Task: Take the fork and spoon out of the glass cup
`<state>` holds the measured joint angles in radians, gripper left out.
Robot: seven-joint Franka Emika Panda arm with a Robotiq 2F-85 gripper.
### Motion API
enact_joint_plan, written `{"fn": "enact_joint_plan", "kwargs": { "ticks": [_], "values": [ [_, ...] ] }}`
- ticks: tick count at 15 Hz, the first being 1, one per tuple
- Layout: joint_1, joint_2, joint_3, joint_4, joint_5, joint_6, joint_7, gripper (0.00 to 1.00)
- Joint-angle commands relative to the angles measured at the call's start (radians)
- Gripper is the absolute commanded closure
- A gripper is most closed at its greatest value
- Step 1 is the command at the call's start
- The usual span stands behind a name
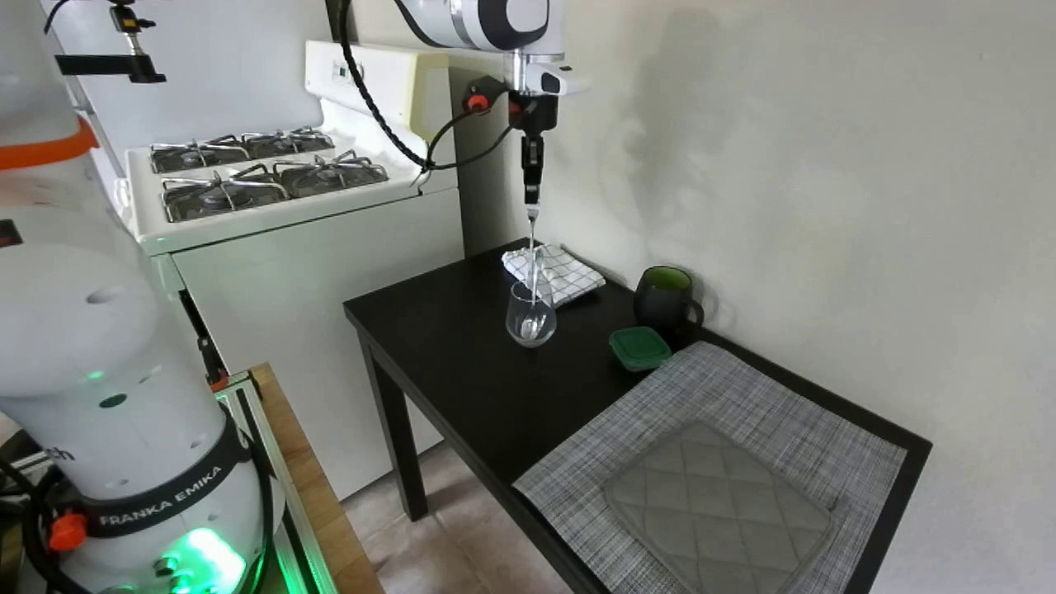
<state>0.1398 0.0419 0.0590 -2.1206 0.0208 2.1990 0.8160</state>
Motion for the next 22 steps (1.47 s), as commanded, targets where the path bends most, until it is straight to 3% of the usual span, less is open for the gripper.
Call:
{"fn": "enact_joint_plan", "kwargs": {
  "ticks": [1,8,13,22],
  "values": [
    [-0.015,-0.053,0.011,0.006,0.001,-0.088,-0.047,0.99],
    [-0.034,-0.090,0.010,0.049,-0.032,-0.248,-0.155,0.99],
    [-0.055,-0.091,0.005,0.047,-0.106,-0.250,-0.214,0.99],
    [-0.118,0.085,-0.056,0.120,-0.166,-0.255,0.010,0.99]
  ]
}}
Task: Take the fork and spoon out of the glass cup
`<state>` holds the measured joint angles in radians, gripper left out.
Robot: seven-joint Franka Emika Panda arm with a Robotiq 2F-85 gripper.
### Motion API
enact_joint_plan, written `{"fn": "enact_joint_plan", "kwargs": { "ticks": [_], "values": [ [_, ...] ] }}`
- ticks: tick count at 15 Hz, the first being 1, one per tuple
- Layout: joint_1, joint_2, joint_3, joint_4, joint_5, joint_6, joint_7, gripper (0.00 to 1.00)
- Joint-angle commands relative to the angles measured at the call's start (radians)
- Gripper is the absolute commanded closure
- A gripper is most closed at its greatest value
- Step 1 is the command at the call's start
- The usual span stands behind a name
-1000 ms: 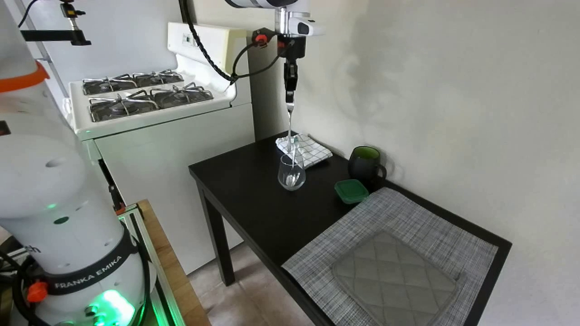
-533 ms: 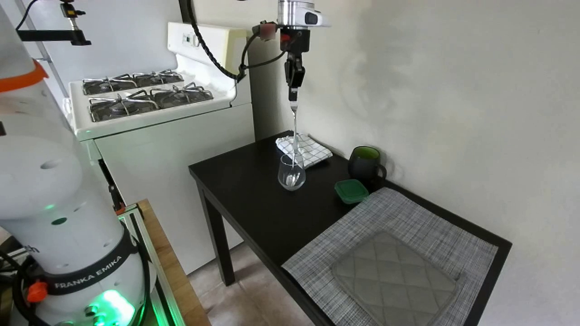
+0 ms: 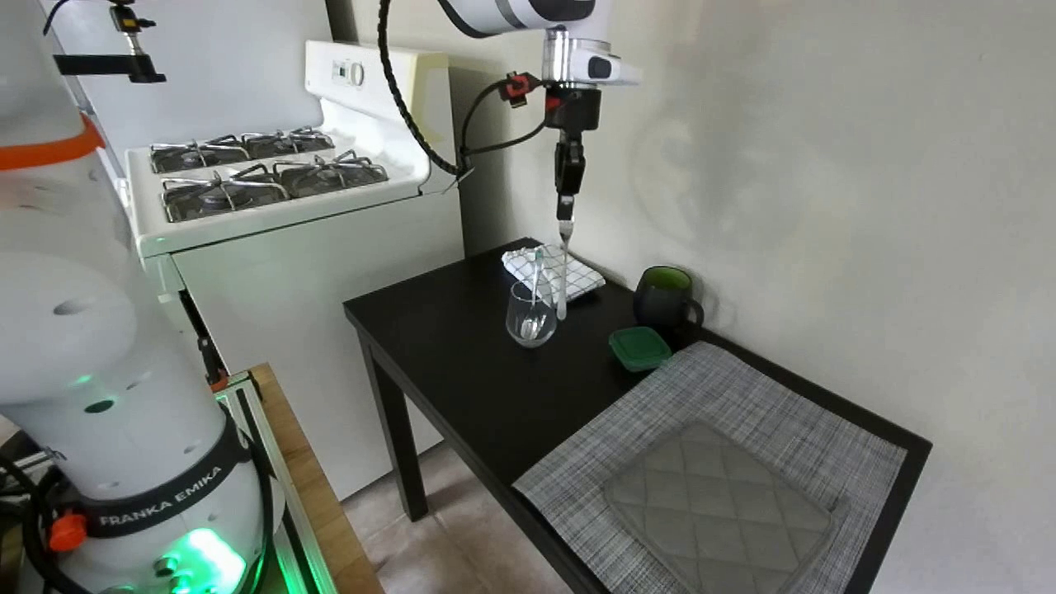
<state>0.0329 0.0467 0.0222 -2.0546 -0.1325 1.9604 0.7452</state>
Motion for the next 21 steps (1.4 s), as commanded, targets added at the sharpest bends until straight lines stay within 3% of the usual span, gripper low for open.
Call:
{"fn": "enact_joint_plan", "kwargs": {
  "ticks": [1,21],
  "values": [
    [-0.015,0.103,-0.029,0.062,-0.004,-0.010,0.101,0.99],
    [-0.028,0.414,-0.115,0.094,0.130,0.035,0.086,0.99]
  ]
}}
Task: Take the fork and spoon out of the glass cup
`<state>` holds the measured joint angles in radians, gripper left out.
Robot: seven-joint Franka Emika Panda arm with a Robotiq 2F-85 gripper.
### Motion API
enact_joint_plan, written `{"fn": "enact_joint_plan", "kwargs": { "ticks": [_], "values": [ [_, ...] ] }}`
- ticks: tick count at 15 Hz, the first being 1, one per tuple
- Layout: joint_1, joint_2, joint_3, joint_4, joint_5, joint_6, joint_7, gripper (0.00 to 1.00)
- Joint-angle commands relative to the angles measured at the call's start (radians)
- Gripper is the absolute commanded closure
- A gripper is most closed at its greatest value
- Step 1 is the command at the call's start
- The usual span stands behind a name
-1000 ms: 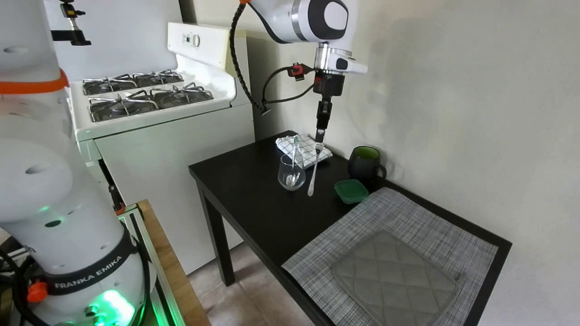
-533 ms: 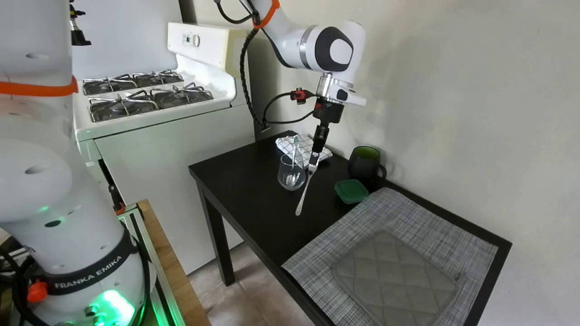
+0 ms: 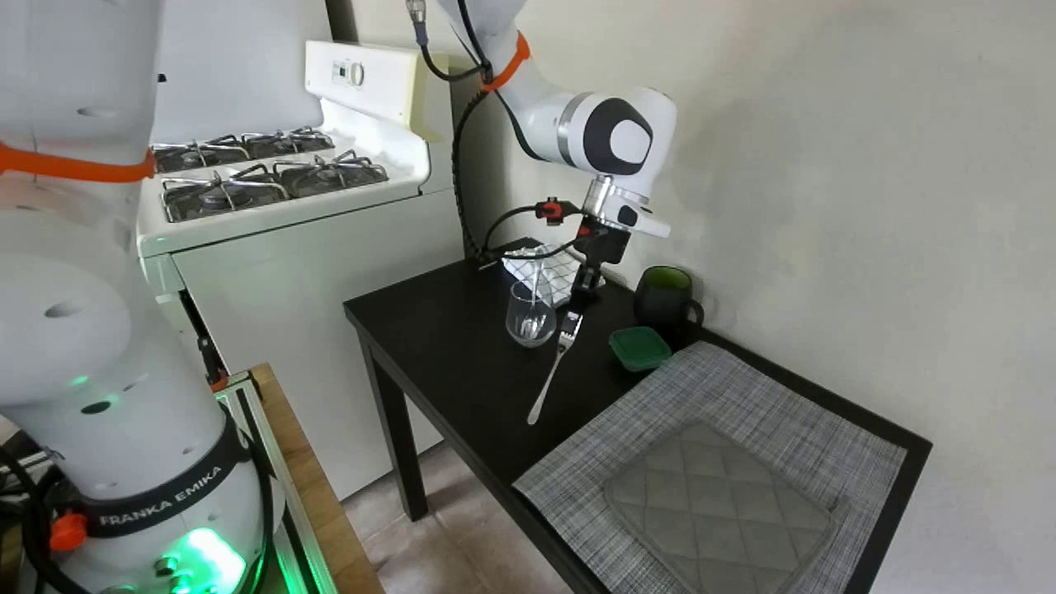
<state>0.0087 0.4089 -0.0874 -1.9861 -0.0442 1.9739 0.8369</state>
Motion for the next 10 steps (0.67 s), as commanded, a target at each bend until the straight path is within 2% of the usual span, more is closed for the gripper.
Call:
{"fn": "enact_joint_plan", "kwargs": {
  "ticks": [1,6,10],
  "values": [
    [-0.004,0.057,-0.008,0.030,0.042,0.024,-0.003,0.99],
    [-0.009,0.083,-0.015,0.048,0.055,0.027,-0.014,0.99],
    [-0.052,0.126,-0.017,0.103,0.130,-0.027,-0.053,0.99]
  ]
}}
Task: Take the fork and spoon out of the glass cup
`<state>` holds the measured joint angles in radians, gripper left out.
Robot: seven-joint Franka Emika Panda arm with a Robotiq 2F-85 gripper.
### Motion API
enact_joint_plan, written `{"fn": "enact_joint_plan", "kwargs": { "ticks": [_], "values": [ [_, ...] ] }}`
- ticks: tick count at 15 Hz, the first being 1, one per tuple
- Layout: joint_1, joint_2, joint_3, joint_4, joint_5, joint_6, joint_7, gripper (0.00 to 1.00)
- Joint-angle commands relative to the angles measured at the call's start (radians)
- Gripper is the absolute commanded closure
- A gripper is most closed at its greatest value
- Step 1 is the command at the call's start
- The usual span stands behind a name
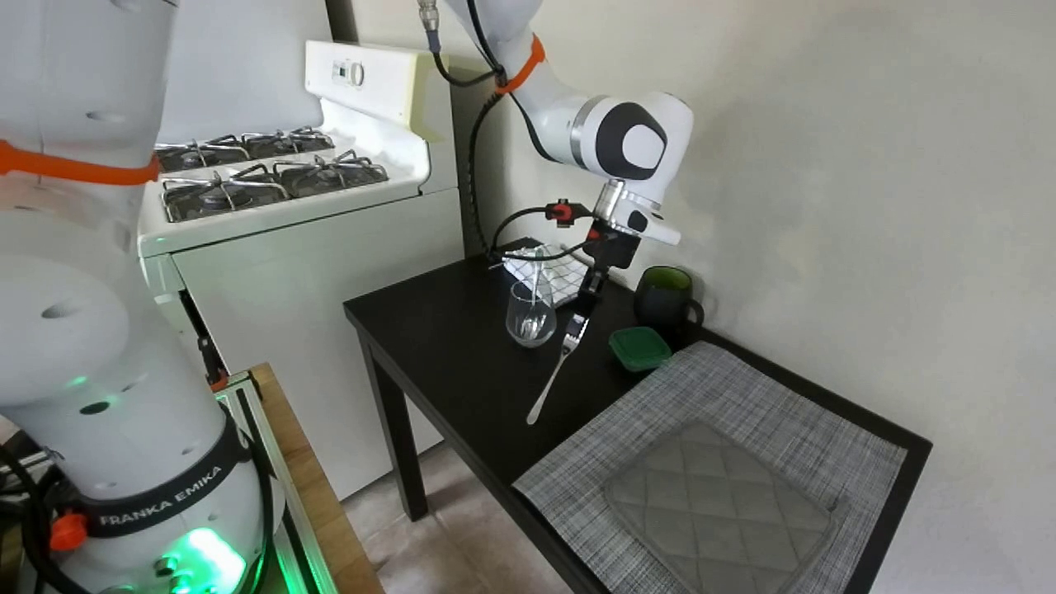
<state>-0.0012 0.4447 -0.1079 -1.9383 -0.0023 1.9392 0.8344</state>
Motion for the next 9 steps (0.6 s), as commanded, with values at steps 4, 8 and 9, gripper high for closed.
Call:
{"fn": "enact_joint_plan", "kwargs": {
  "ticks": [4,8,9],
  "values": [
    [-0.099,0.158,-0.009,0.138,0.189,-0.109,-0.071,0.99],
    [-0.131,0.213,-0.020,0.205,0.248,-0.173,-0.066,0.99],
    [-0.134,0.223,-0.021,0.219,0.257,-0.186,-0.066,0.99]
  ]
}}
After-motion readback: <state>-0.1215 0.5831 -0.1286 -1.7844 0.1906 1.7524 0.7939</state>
